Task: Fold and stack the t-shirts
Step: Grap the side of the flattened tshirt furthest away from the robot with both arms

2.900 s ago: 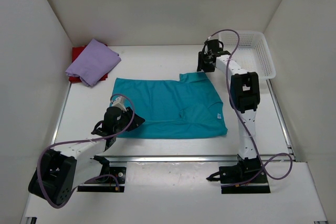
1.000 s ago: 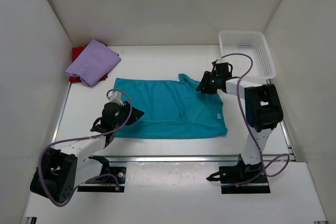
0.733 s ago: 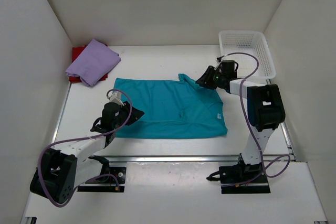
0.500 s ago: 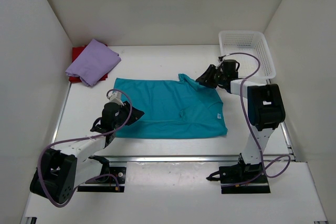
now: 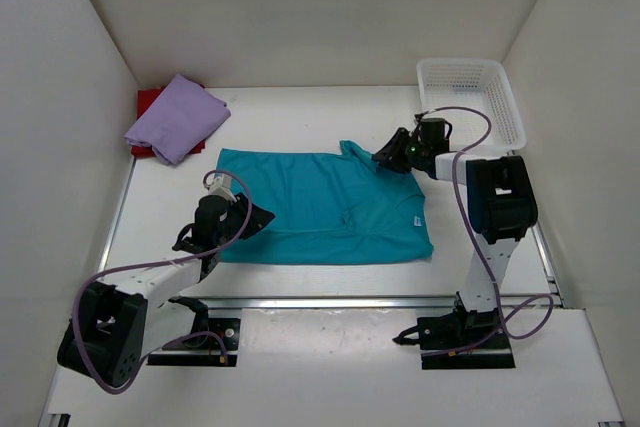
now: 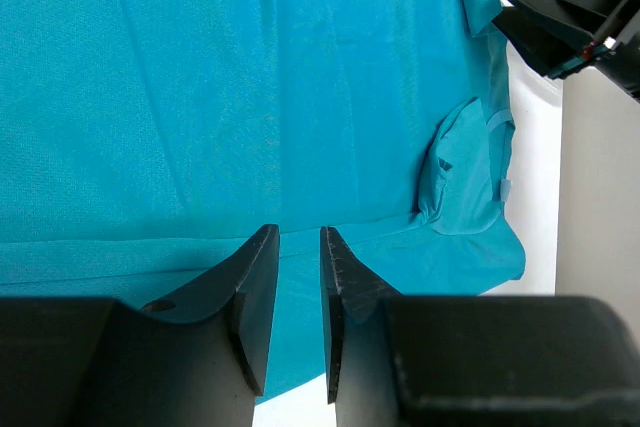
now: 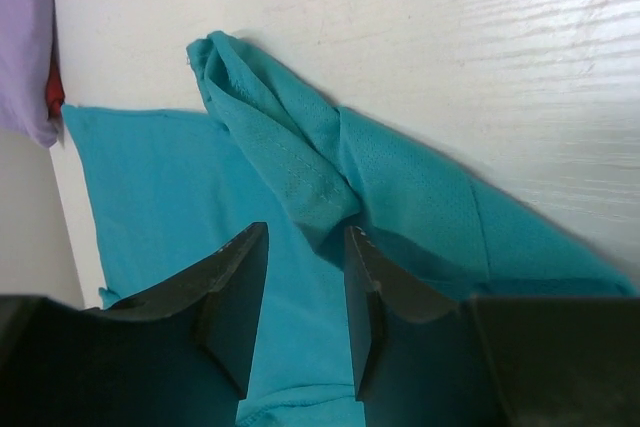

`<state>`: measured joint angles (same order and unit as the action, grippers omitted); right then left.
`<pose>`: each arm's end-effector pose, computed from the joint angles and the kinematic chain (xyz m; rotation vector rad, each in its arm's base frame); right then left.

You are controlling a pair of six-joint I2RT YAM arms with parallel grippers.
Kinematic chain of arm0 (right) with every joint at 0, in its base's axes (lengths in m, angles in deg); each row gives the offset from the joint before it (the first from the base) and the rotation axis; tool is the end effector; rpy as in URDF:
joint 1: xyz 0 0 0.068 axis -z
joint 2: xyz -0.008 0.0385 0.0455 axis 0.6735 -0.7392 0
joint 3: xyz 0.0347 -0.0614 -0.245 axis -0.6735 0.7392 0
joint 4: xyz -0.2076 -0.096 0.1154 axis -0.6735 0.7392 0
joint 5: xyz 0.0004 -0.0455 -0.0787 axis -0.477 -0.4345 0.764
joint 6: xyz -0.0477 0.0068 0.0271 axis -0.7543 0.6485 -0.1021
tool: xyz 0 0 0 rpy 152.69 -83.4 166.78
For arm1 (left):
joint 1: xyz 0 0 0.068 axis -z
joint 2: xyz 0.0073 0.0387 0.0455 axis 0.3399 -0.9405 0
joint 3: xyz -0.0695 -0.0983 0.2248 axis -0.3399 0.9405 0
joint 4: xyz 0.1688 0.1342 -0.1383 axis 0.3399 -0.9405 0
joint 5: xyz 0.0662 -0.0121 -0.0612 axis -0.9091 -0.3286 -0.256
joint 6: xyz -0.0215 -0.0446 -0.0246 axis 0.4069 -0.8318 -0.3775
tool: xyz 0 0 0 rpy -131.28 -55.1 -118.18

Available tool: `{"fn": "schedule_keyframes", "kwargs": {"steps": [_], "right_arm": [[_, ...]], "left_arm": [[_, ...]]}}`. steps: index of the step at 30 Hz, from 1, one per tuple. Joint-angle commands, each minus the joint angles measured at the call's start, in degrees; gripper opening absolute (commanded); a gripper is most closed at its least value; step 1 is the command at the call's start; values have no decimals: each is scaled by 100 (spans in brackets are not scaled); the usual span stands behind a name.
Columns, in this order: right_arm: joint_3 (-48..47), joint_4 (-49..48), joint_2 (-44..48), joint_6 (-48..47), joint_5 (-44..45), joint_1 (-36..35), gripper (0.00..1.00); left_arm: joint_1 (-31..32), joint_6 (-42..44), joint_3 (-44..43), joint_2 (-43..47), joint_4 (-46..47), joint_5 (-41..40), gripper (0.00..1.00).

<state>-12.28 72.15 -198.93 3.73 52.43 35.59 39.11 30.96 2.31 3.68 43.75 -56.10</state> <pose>0.3964 0.0650 0.1335 0.4035 2.3053 0.9879 0.1966 -0.0761 0.1426 -0.4204 2.1753 -0.8776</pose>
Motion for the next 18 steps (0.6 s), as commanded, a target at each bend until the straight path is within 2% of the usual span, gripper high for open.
{"fn": "schedule_keyframes", "kwargs": {"steps": [1, 4, 9, 13, 16, 18], "right_arm": [[-228, -46, -148, 80, 87, -55, 35], [-237, -133, -210, 132, 26, -64, 34], [-500, -56, -254, -191, 43, -274, 10], [-773, 261, -105, -955, 543, -634, 5], [-668, 779, 114, -1887, 1720, -1109, 4], [-362, 964, 316, -2423, 2405, -1425, 7]], "left_arm": [[-35, 31, -124, 80, 93, -2, 34], [-52, 57, -97, 80, 111, 15, 34], [18, 13, -89, 1, 129, -37, 34], [35, -4, -62, 10, 138, -28, 34], [-52, 57, -71, 36, 94, -11, 34], [-52, 31, -45, 54, 94, -28, 34]]}}
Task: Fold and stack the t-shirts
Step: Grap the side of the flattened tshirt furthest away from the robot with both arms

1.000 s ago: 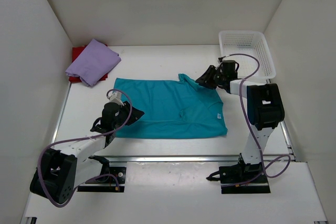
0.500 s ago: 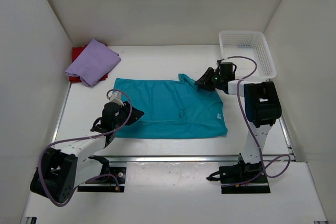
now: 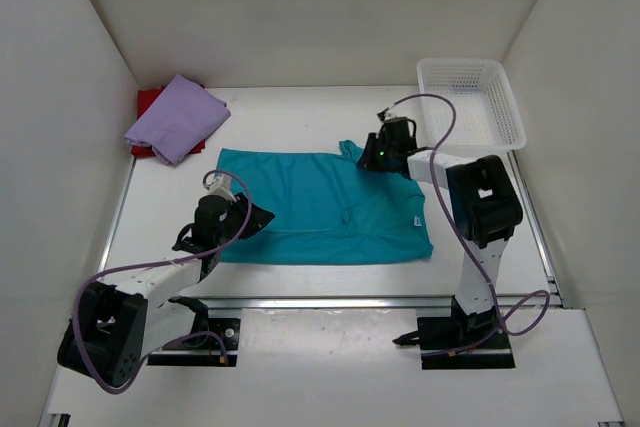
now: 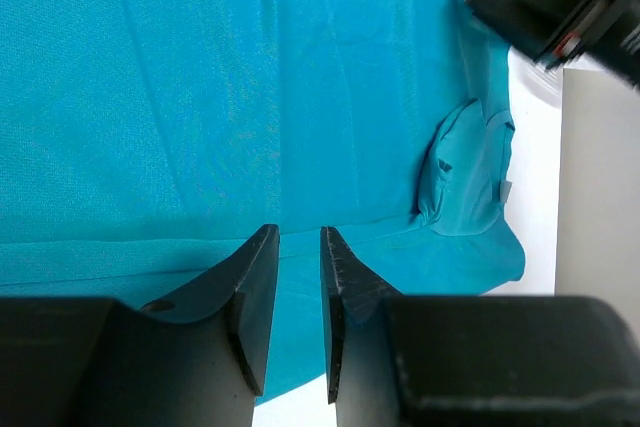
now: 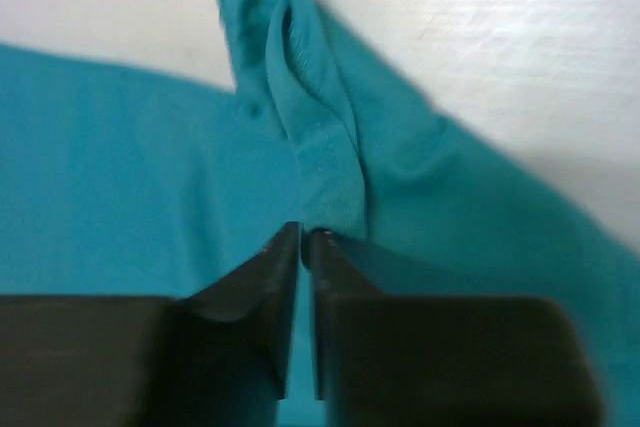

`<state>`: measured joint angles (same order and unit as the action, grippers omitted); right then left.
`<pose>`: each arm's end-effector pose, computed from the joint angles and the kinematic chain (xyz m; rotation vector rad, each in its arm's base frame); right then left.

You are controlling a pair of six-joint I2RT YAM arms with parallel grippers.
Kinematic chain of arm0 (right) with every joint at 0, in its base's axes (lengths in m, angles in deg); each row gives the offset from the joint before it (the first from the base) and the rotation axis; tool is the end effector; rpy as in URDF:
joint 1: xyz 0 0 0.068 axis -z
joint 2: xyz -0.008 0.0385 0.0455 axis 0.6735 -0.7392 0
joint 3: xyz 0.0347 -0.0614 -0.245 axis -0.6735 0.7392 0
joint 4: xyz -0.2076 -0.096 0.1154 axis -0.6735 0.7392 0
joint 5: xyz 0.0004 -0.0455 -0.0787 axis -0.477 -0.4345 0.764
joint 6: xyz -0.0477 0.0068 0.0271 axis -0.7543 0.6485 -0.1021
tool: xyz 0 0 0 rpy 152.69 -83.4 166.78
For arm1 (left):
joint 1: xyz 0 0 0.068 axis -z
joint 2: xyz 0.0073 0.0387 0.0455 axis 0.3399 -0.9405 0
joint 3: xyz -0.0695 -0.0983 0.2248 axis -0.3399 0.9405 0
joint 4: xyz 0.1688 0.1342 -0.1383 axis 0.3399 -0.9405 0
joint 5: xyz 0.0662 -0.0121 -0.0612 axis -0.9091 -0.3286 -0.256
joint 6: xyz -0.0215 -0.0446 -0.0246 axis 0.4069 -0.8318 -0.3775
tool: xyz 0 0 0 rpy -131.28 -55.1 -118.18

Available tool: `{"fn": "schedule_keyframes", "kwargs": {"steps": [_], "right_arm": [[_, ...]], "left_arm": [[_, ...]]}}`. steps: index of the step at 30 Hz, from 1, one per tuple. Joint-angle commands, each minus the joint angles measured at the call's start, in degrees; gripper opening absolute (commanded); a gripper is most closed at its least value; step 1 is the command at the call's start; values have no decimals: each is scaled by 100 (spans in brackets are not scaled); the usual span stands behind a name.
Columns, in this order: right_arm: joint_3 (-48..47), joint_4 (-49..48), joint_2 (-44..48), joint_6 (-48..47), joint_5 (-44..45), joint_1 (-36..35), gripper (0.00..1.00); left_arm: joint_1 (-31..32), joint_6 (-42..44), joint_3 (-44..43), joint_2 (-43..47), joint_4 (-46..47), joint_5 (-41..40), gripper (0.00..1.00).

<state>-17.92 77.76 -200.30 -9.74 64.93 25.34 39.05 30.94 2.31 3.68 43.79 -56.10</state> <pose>0.3961 0.1319 0.1428 0.0523 2.3389 0.7121 0.1968 -0.0759 0.1426 -0.4216 2.1742 -0.8775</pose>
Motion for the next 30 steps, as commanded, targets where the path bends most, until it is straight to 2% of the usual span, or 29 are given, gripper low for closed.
{"fn": "schedule_keyframes", "kwargs": {"steps": [1, 2, 3, 6, 7, 9, 11, 12, 15, 17, 21, 24, 30], "right_arm": [[326, 412, 507, -1175, 1296, -497, 16], [492, 421, 603, -1297, 1576, -594, 20], [650, 421, 700, -1394, 1866, -699, 29], [976, 342, 1033, -1614, 2176, -753, 43], [1047, 220, 1218, -1563, 2116, -674, 49], [1327, -87, 1551, -1239, 1268, -430, 52], [1609, -562, 1755, -764, 439, -33, 46], [1697, -773, 1782, -414, 132, 125, 34], [1410, -661, 1485, -323, 67, 232, 17], [1145, -591, 1107, -218, 6, 284, 12], [889, -809, 754, 239, -284, 381, 10], [749, -810, 535, 450, -442, 416, 14], [749, -810, 393, 530, -460, 311, 31]], "left_arm": [[-46, 16, -53, 45, 124, -28, 35], [-81, 24, -62, 27, 142, -2, 34], [-29, 24, -88, -34, 142, 42, 34], [77, -2, -89, -113, 159, -46, 34], [68, -2, -97, -131, 203, 15, 34], [86, -37, -89, -140, 221, -46, 34], [104, -46, -71, -122, 239, -46, 34], [104, -46, -62, -61, 212, -81, 34], [121, -19, -71, -34, 160, -64, 34], [130, -11, -80, -61, 177, -90, 33], [121, -55, -45, -17, 142, -72, 34], [78, -46, -71, 36, 124, -72, 34], [59, -28, -36, 10, 151, -37, 33]]}}
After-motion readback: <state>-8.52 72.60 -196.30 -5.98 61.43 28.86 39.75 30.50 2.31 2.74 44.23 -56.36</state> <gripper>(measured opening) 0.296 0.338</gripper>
